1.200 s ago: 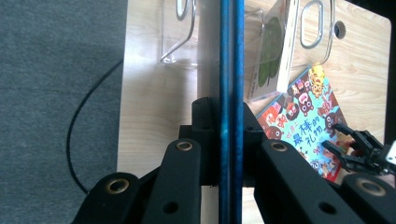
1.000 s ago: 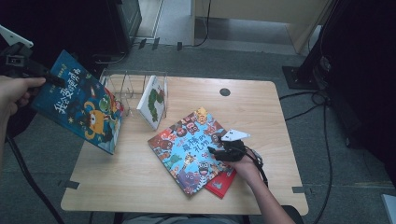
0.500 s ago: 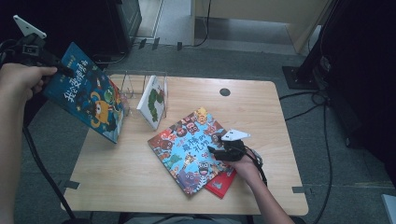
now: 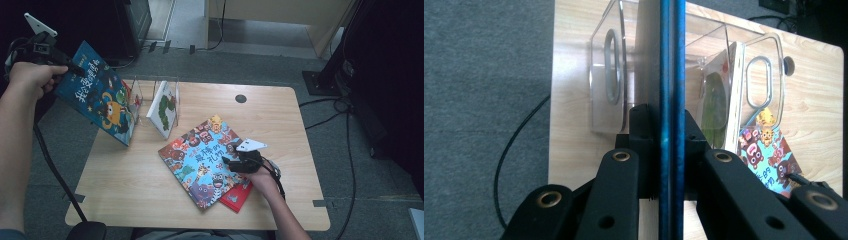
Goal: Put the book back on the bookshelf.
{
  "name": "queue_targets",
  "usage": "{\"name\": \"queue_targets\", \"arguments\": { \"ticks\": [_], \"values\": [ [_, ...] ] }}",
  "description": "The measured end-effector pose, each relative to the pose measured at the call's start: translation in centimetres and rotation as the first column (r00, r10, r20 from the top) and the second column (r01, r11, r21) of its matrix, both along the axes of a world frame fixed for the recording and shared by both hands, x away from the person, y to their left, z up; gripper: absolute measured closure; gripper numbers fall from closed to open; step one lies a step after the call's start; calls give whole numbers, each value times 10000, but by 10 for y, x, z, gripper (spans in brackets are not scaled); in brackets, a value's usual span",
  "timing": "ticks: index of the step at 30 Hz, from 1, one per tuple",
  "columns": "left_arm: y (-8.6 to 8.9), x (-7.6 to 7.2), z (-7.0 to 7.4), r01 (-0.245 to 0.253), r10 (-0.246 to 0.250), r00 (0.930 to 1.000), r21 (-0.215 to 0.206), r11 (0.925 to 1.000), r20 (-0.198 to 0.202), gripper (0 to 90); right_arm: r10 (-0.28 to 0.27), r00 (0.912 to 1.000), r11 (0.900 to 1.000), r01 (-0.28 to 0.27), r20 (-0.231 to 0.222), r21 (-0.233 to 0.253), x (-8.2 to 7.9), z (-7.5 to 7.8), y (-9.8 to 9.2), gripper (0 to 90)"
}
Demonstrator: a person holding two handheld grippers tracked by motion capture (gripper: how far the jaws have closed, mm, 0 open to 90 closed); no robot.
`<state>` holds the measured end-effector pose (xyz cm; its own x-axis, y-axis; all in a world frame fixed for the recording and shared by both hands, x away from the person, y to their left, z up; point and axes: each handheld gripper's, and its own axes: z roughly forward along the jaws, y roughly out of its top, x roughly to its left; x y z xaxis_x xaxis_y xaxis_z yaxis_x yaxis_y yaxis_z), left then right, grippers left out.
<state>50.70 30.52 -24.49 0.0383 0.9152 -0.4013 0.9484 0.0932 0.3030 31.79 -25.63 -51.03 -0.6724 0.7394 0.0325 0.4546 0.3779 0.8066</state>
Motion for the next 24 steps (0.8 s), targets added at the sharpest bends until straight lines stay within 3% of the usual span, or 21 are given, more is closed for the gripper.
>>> {"name": "queue_targets", "arguments": {
  "ticks": [6, 12, 16, 19, 24],
  "values": [
    [-2, 8, -8, -142, 146, 9998, -224, 9996, 146, 821, -43, 9999, 10000, 42, 108, 79, -1, -1, 0, 348],
    [-1, 8, -9, -256, 256, 9997, 254, 9993, 18, 827, -70, 9999, 9999, 69, 104, 101, -2, -2, 0, 347],
    [0, 6, -10, -119, 116, 9998, 170, 9998, 175, 726, -58, 9999, 9999, 57, 118, 103, -2, -2, 0, 346],
    [2, 4, -11, -140, 140, 9999, -92, 9999, 71, 584, -31, 9999, 9999, 29, 100, 105, -2, -2, -1, 346],
    [7, 0, -7, -129, 136, 9997, -378, 9992, 194, 541, -6, 9999, 9999, 4, 121, 128, -2, -2, -2, 347]
  ]
}}
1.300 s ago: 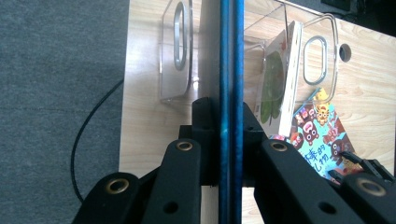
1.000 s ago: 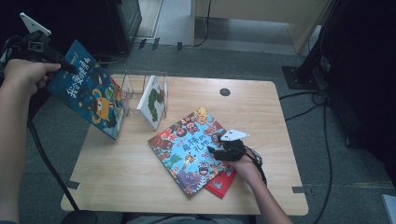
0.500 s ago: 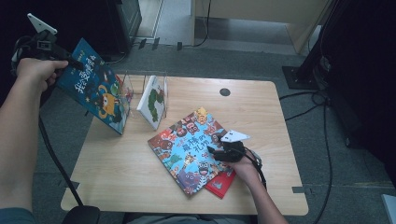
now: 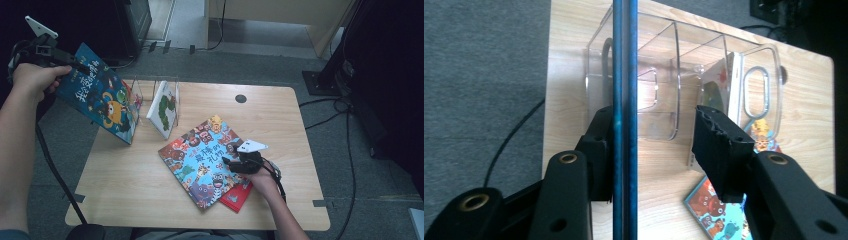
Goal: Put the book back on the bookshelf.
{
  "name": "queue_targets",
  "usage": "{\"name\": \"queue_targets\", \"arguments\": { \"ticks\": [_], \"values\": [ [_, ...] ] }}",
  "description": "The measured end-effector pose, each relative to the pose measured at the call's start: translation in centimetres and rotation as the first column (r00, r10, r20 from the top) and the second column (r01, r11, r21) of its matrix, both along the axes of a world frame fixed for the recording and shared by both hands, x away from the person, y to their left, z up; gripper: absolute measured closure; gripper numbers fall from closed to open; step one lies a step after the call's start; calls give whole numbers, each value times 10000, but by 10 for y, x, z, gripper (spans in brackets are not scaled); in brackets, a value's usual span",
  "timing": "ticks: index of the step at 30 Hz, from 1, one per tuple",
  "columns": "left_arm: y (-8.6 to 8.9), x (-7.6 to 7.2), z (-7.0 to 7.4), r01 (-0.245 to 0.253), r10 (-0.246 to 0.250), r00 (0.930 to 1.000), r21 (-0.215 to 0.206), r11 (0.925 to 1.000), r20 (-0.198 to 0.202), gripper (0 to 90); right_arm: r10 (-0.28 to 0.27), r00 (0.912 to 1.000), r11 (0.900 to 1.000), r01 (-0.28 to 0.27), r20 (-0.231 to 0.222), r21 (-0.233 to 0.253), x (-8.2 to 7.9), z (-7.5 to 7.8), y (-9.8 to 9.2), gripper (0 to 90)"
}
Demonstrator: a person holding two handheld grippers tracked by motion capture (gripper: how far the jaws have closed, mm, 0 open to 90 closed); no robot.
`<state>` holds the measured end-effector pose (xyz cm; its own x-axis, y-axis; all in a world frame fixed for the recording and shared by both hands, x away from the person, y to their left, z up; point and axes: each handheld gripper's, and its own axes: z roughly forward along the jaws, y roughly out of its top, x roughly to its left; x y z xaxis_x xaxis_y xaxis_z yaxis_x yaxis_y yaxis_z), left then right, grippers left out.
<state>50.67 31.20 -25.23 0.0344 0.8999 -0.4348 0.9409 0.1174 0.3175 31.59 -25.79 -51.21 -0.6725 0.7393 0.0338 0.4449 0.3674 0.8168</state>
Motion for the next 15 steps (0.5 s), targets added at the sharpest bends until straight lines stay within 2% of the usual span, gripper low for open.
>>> {"name": "queue_targets", "arguments": {
  "ticks": [4, 7, 11, 15],
  "values": [
    [4, -5, 8, -109, 112, 9996, -130, 9999, 244, 525, 8, 10000, 10000, -8, 15, 21, 0, 0, 0, 347],
    [5, -12, 17, -114, 109, 9995, 163, 9998, 308, 509, 32, 10000, 10000, -32, -36, 66, 0, 0, -1, 348],
    [7, -23, 32, -61, 44, 9988, 346, 9994, 489, 492, -5, 9999, 9999, 6, -108, 120, 1, 0, -1, 348],
    [14, -38, 50, -88, 62, 9967, 321, 9994, 811, 491, 70, 9998, 9999, -68, -188, 132, 2, 1, -2, 349]
  ]
}}
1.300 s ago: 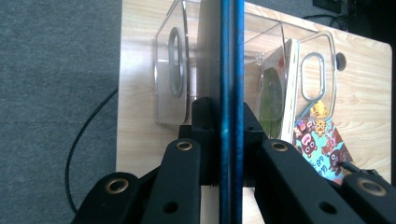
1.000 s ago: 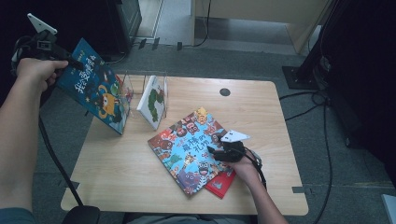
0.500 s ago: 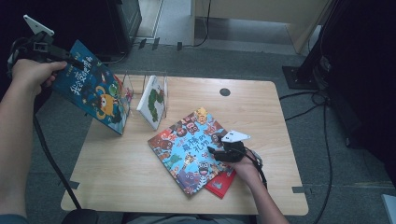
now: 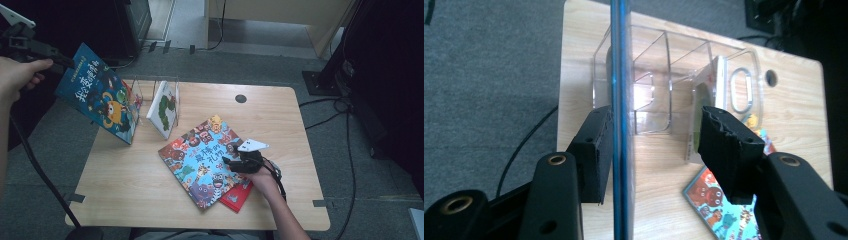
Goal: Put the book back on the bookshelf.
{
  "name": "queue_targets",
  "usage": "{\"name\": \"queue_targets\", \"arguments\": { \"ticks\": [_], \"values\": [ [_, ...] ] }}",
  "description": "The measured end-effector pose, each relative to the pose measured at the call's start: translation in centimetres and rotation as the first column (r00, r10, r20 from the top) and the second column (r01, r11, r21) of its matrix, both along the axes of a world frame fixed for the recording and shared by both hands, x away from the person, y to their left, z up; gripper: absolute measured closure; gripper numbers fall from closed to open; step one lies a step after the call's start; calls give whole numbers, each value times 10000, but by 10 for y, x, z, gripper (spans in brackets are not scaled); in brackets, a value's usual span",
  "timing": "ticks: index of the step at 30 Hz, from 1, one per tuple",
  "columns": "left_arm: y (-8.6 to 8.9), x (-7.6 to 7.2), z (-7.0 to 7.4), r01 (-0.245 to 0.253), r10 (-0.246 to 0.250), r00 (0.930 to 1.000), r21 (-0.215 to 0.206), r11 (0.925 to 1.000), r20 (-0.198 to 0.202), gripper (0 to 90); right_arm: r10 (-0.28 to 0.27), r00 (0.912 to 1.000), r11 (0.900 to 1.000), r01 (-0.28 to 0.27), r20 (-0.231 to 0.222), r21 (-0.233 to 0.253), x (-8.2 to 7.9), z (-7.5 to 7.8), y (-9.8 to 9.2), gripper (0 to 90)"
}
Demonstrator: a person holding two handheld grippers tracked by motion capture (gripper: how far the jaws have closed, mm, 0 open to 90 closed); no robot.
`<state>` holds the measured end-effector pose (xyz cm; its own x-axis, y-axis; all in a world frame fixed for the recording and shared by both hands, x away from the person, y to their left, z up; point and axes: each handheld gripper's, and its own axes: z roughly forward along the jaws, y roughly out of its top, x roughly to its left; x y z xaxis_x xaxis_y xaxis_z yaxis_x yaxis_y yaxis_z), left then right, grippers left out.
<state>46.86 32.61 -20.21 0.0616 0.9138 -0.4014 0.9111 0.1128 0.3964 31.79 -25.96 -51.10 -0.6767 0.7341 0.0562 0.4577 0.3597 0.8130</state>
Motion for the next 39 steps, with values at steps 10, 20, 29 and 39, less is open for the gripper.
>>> {"name": "queue_targets", "arguments": {
  "ticks": [10, 20, 29, 39],
  "values": [
    [-16, -30, 11, 656, -650, 9963, -90, 9978, 560, 489, -127, 9994, 9995, 117, -313, -300, -1, 9, -6, 384],
    [-54, -52, -16, 1466, -1474, 9872, 175, 9890, 604, 483, -54, 9975, 9996, 36, -706, -264, 0, 9, -18, 398],
    [-73, -68, -46, 1865, -1871, 9810, 179, 9823, 504, 485, -205, 9970, 9998, 210, -751, 66, 1, 12, -22, 410],
    [-99, -83, -79, 2440, -2434, 9689, -79, 9698, 451, 481, -254, 9958, 9997, 259, -884, 49, 1, 11, -25, 426]
  ]
}}
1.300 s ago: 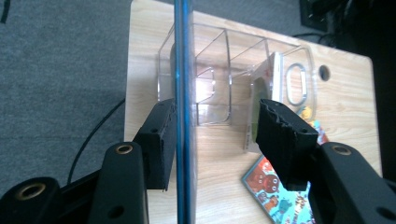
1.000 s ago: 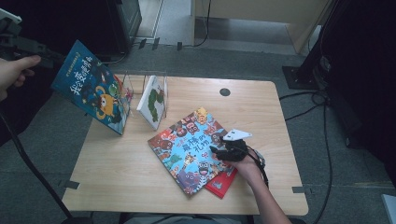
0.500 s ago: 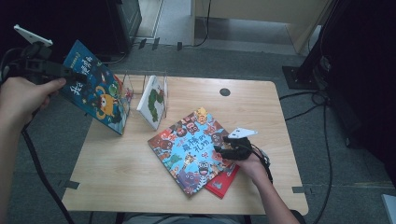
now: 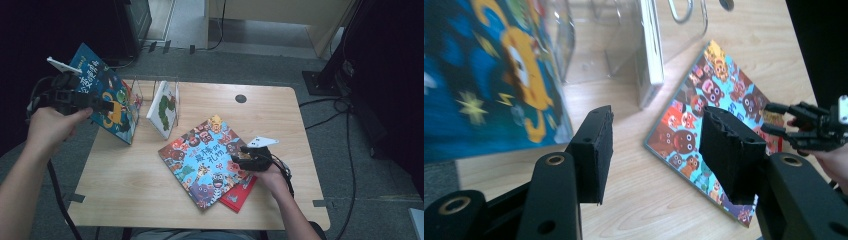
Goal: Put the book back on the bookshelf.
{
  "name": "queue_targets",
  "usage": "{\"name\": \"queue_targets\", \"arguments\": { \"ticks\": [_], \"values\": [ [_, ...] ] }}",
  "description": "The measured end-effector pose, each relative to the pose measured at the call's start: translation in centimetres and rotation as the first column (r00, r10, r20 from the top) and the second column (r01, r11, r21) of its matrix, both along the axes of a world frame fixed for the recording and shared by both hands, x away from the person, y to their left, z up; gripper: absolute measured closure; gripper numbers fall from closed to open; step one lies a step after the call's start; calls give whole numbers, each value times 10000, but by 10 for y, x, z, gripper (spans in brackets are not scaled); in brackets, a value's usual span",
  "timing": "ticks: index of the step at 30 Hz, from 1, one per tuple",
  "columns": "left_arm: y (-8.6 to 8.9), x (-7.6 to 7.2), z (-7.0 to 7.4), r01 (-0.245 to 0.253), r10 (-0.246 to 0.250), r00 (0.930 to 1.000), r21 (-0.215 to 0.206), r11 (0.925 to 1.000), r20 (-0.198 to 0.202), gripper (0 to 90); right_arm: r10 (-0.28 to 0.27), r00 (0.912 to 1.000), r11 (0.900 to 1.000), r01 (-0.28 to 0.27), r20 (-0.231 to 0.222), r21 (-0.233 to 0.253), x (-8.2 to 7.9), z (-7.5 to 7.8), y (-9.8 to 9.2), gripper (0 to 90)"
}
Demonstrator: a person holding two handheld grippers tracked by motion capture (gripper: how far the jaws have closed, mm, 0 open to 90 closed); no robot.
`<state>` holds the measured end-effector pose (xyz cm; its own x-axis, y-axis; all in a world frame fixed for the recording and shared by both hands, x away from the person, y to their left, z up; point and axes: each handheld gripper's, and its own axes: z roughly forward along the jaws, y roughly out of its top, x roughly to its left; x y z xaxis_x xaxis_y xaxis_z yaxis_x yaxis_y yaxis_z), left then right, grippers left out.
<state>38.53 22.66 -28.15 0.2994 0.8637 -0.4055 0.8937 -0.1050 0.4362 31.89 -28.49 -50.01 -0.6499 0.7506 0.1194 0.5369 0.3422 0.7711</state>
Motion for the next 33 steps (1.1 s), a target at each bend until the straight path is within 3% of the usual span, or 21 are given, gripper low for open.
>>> {"name": "queue_targets", "arguments": {
  "ticks": [18, 21, 29, 33],
  "values": [
    [-38, -2, -53, 643, -644, 9979, -139, 9978, -66, 476, -22, 10000, 10000, 22, -76, -20, -3, 1, 2, 446],
    [-45, -3, -59, 801, -800, 9967, -41, 9968, 102, 476, -31, 10000, 10000, 31, -17, 9, -5, 1, 1, 455],
    [-63, -3, -81, 1201, -1202, 9928, -306, 9923, -17, 477, -219, 9997, 9997, 221, -108, 125, -11, -1, -5, 467],
    [-71, -4, -92, 1454, -1455, 9893, -140, 9893, -54, 475, -201, 9997, 9995, 205, -160, 234, -16, -2, -7, 483]
  ]
}}
